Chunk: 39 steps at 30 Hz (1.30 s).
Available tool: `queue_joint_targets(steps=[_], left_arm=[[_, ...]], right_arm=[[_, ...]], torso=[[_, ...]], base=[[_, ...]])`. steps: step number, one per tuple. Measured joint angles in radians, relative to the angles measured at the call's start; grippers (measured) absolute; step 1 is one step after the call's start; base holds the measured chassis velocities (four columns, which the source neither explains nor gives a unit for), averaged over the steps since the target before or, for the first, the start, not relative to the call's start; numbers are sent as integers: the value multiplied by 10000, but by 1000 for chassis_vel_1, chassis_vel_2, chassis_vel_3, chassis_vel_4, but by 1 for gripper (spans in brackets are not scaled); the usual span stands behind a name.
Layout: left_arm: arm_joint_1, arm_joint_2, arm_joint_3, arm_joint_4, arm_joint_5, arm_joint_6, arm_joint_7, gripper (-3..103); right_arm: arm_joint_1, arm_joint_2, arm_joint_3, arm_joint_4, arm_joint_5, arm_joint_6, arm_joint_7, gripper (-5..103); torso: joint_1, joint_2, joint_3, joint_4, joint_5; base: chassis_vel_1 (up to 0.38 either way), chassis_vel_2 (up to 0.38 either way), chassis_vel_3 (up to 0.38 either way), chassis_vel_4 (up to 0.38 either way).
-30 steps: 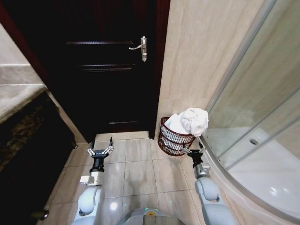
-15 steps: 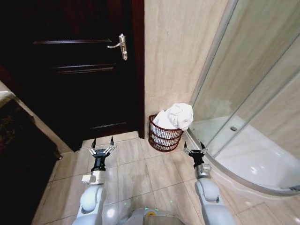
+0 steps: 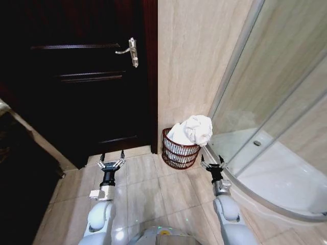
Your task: Discard the used towel into the hamper.
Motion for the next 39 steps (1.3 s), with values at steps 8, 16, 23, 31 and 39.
queue_joint_targets(steps=[8,16,23,31,39], left_arm=[[8,16,-4,36,-43,-21,15,100],[77,-38,-20,60,-5,-30,19,100],[223,-100,-51,-115,78,-30,19,100],[568,-283,-131,-430,149,-33,10,100],[870,-427,-235,-762,149,-93,3,100]], right_arm=[[-174,146,-134,501,-1022,254,871,100],[604,-20,142,1083,-1155,-243,1194,100],[2345,-1107,426,-83,288,-1283,461,100],[3729,-1615,538,-1074,1350,-2587,-456,100],[5130,-1896,57,-2657,1601,-2988,-895,100]], torso=[[14,9,12,-1,1],[4,27,11,-1,-4],[5,31,16,0,-2],[11,32,21,0,0],[11,38,22,0,-1]], base=[[-219,208,225,-202],[-18,33,11,-25],[37,-25,-27,37],[0,0,0,0],[0,0,0,0]])
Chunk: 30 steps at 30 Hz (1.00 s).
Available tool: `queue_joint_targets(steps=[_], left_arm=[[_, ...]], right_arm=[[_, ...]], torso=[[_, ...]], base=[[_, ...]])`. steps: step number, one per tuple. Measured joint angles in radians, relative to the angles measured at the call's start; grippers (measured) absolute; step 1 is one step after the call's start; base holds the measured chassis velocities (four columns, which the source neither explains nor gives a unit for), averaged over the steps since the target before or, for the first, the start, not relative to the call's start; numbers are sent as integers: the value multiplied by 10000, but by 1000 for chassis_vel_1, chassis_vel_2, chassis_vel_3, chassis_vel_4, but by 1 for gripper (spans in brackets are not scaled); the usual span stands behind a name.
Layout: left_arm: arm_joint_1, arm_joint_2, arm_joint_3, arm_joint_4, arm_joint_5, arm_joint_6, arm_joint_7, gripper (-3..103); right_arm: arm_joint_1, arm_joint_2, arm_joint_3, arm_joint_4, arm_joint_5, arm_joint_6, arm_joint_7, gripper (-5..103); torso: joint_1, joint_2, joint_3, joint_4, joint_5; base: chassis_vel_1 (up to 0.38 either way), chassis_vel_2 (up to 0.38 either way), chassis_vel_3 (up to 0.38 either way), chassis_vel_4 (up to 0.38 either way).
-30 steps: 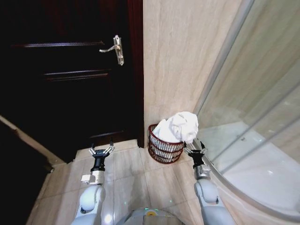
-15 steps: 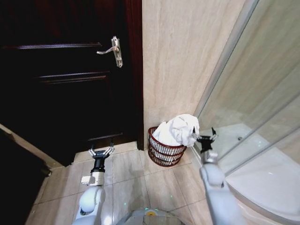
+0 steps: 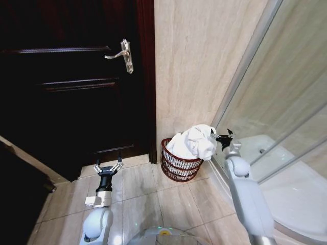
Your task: Discard the used towel into the hamper.
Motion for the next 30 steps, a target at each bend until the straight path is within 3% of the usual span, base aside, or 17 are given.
queue_joint_targets(steps=[7,14,25,27,29,30], left_arm=[[139,-193,-22,-216,117,-46,-12,100],[301,-268,-119,-510,181,-82,-78,100],[416,-267,-246,-705,158,-88,-191,100],[407,-266,-245,-720,153,-81,-193,100],[397,-261,-237,-730,153,-63,-194,100],[377,-244,-220,-731,152,-39,-194,100]], right_arm=[[518,22,-225,-1007,252,-215,-766,100],[522,241,-400,-1383,506,-1096,-2161,100],[437,462,-522,-1138,819,-1966,-2207,101],[399,449,-498,-1114,833,-2023,-2300,91],[353,443,-493,-1070,897,-2055,-2363,91],[287,427,-492,-993,992,-2127,-2490,86]], torso=[[2,1,1,0,-1],[2,2,2,-1,-2],[2,4,3,0,-1],[2,4,3,0,-2],[2,4,3,0,-1],[2,4,3,0,0]], base=[[0,0,0,0],[0,0,0,0],[0,0,0,0],[0,0,0,0],[0,0,0,0],[0,0,0,0]])
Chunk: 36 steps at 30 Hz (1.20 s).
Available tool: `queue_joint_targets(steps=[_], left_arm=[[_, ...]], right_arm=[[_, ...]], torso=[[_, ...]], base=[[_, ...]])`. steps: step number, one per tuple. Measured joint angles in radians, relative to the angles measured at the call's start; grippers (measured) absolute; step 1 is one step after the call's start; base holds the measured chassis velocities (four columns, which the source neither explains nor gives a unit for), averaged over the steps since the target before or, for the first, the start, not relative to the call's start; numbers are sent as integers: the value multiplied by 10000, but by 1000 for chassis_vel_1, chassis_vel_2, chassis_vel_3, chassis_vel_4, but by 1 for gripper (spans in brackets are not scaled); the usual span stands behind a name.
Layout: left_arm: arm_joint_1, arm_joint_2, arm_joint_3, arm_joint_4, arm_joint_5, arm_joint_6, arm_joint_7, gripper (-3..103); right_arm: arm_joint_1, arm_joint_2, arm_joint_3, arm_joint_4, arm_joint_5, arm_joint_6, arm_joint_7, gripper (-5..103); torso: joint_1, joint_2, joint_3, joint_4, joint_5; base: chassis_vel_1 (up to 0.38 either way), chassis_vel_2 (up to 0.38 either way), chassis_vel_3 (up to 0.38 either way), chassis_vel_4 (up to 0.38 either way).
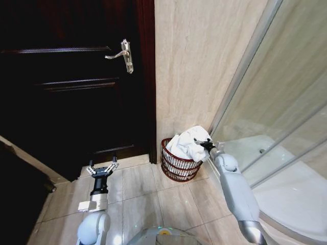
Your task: Discard the used towel into the hamper.
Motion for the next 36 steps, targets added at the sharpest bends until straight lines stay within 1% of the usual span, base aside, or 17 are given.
queue_joint_targets(steps=[2,3,4,6,8,11,12,15,16,18,20,22,26,31,33,35,36], left_arm=[[-90,41,46,10,4,41,0,100],[-90,41,46,10,4,41,0,100],[-132,46,77,21,10,82,0,100],[-189,66,149,17,16,171,5,100],[-205,79,164,12,18,197,10,100],[-231,125,178,4,17,247,26,100],[-231,125,178,4,17,247,26,100],[-215,133,183,29,15,248,77,100],[-215,133,183,29,15,248,77,100],[-247,123,209,68,15,254,100,100],[-296,116,220,102,17,261,103,100],[-394,112,227,140,20,293,104,100],[-424,116,229,142,20,335,104,100],[-348,83,199,177,11,288,104,100],[-318,71,195,218,9,241,105,100],[-316,66,197,246,10,208,108,100],[-325,58,212,266,21,177,112,100]], right_arm=[[-219,-30,1,239,120,-156,-398,75],[-219,-30,1,239,120,-156,-398,75],[-326,-29,-13,319,135,-167,-502,70],[-478,20,-32,419,146,-136,-534,58],[-520,35,-32,456,146,-110,-534,58],[-718,36,-42,771,211,-104,-571,42],[-718,36,-42,771,211,-104,-571,42],[-982,-22,-274,1220,341,-113,-756,26],[-982,-22,-274,1220,341,-113,-756,26],[-1168,-30,-592,1521,519,11,-785,15],[-1240,-27,-780,1659,626,60,-785,15],[-1314,-50,-1158,1935,832,89,-791,8],[-1245,-44,-1392,2061,1092,73,-681,7],[-676,30,-1388,1489,1326,-43,377,7],[-431,-91,-1319,1287,1476,-394,1016,7],[-314,-168,-1274,1253,1560,-653,1168,7],[-72,-292,-1200,1232,1751,-1166,1333,7]], torso=[[0,1,0,-1,-1],[0,1,0,-1,-1],[0,1,0,-2,-1],[0,1,0,-1,1],[0,1,0,-1,0],[1,1,1,0,0],[1,1,1,0,0],[1,1,1,-1,0],[1,1,1,-1,0],[0,1,1,-1,0],[0,1,1,0,0],[0,1,1,0,0],[0,1,1,1,-1],[1,1,2,3,2],[1,1,2,2,0],[1,1,2,1,3],[1,1,2,-2,5]], base=[[0,0,0,0],[0,0,0,0],[0,0,0,0],[0,0,0,0],[0,0,0,0],[0,0,0,0],[0,0,0,0],[0,0,0,0],[0,0,0,0],[0,0,0,0],[0,0,0,0],[0,0,0,0],[0,0,0,0],[0,0,0,0],[0,0,0,0],[0,0,0,0],[0,0,0,0]])
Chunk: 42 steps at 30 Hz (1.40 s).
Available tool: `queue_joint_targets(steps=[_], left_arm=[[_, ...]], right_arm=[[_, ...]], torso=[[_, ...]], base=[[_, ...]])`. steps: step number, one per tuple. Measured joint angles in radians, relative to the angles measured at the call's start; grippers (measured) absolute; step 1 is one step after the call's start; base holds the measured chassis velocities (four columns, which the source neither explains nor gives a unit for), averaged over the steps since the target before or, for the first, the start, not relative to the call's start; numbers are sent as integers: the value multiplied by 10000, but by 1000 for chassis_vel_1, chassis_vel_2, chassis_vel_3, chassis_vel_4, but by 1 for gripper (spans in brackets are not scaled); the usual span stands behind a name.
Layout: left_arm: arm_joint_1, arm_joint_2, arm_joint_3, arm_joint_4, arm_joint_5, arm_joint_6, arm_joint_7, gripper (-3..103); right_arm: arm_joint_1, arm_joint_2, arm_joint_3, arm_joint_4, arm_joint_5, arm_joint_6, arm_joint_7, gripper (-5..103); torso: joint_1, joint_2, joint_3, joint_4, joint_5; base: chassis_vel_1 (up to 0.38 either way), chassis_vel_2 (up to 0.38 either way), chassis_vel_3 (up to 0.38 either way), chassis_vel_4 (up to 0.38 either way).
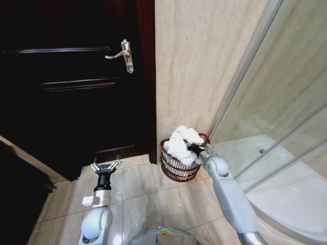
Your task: Discard the used towel into the hamper.
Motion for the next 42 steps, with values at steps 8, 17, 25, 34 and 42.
queue_joint_targets(steps=[8,17,25,34,42], left_arm=[[7,-72,116,0,92,-71,19,100],[252,-75,-49,-14,24,-313,28,100],[478,-74,-282,-92,-236,-465,19,100],[443,-73,-253,-33,-290,-536,-1,100],[352,-73,-8,64,-81,-535,50,100]], right_arm=[[1705,-1271,-1003,-379,2093,-2134,1315,7],[2288,-1120,-2031,-1825,1982,-2107,240,7],[2133,-695,-2308,-2664,860,-2045,-414,7],[1806,-650,-1986,-2244,568,-1795,-43,13],[1625,-1328,-952,-447,459,-1383,249,40]], torso=[[0,0,0,3,-5],[0,1,-1,2,-6],[-1,1,-3,3,-7],[0,1,-1,3,-3],[0,1,-1,3,-6]], base=[[0,0,0,0],[0,0,0,0],[0,0,0,0],[0,0,0,0],[0,0,0,0]])
